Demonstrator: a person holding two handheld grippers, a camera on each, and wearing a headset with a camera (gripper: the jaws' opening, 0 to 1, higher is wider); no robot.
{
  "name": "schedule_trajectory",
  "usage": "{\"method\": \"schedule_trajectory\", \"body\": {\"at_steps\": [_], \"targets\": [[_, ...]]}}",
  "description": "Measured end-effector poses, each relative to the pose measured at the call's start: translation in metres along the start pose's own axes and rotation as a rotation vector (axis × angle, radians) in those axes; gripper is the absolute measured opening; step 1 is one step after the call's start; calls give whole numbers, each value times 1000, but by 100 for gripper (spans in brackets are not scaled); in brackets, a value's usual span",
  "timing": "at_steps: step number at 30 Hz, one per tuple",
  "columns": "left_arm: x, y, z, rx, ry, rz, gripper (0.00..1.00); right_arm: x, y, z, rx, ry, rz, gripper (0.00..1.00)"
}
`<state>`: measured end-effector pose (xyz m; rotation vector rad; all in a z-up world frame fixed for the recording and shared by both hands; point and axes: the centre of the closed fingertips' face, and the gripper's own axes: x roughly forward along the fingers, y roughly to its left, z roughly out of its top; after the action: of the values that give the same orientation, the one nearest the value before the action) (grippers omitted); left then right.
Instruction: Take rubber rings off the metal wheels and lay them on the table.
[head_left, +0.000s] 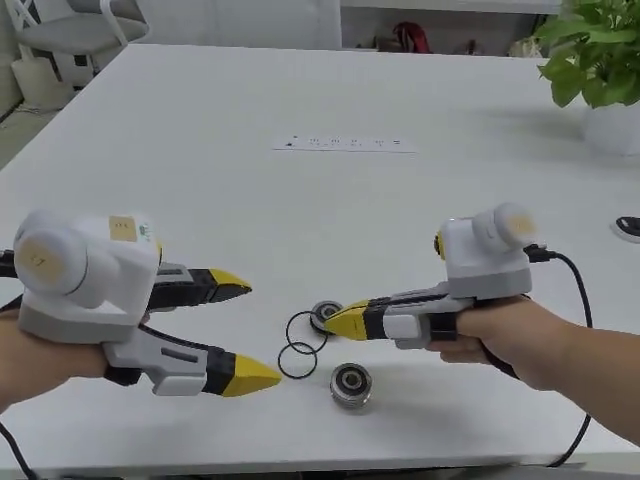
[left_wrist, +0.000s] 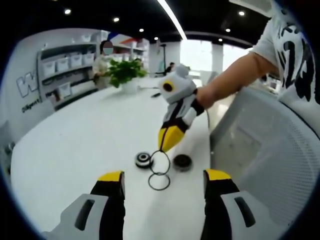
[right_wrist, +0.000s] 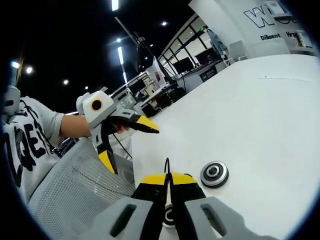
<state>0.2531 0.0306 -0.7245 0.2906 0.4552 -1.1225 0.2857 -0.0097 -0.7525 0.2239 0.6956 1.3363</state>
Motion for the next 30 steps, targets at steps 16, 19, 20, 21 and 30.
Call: {"method": "schedule_trajectory", "body": {"at_steps": [16, 19, 20, 21, 30], "targets": [[-7, 4, -3, -20, -6, 27, 65, 17, -2, -15, 23, 61, 9, 0], [-7, 5, -4, -22, -6, 29, 65, 19, -3, -19, 24, 75, 8, 0], [-7, 5, -4, -24, -7, 30, 64, 19, -3, -20, 23, 80, 10, 0], [-8, 5, -5, -26, -7, 31, 64, 20, -3, -21, 23, 83, 9, 0], [-8, 6, -6, -32, -6, 36, 64, 23, -10, -25, 35, 96, -16, 0]]}}
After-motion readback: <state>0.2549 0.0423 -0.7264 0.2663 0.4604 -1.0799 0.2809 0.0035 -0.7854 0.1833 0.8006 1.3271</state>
